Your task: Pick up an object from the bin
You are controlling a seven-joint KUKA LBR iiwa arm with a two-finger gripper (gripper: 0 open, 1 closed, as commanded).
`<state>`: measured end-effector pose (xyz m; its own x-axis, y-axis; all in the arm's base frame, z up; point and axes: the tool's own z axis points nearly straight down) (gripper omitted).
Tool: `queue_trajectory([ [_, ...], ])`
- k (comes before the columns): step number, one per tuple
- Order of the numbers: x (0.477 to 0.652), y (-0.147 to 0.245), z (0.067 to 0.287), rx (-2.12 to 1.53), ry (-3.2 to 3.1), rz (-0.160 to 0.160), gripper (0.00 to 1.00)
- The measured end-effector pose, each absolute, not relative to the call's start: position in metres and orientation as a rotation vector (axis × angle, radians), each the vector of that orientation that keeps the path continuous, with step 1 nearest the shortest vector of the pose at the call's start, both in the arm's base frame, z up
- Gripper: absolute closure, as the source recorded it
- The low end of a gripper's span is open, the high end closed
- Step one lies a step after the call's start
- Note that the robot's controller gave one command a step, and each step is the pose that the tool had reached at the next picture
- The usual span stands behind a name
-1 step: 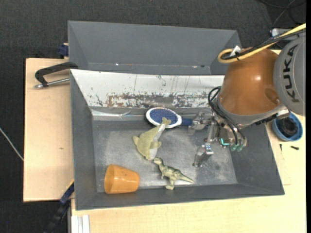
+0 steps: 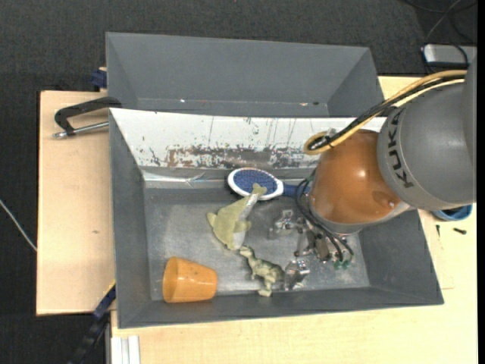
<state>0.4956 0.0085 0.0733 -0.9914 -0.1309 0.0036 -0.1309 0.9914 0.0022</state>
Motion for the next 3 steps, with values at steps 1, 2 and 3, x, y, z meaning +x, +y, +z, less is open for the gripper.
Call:
queue_trajectory([
  [1, 0.494, 0.056, 0.072, 0.540, -3.100, 0.001, 0.00],
  [2, 0.495, 0.056, 0.073, 0.540, -3.105, 0.000, 1.00],
  [3, 0.537, 0.061, 0.258, 0.844, -3.043, 0.002, 1.00],
])
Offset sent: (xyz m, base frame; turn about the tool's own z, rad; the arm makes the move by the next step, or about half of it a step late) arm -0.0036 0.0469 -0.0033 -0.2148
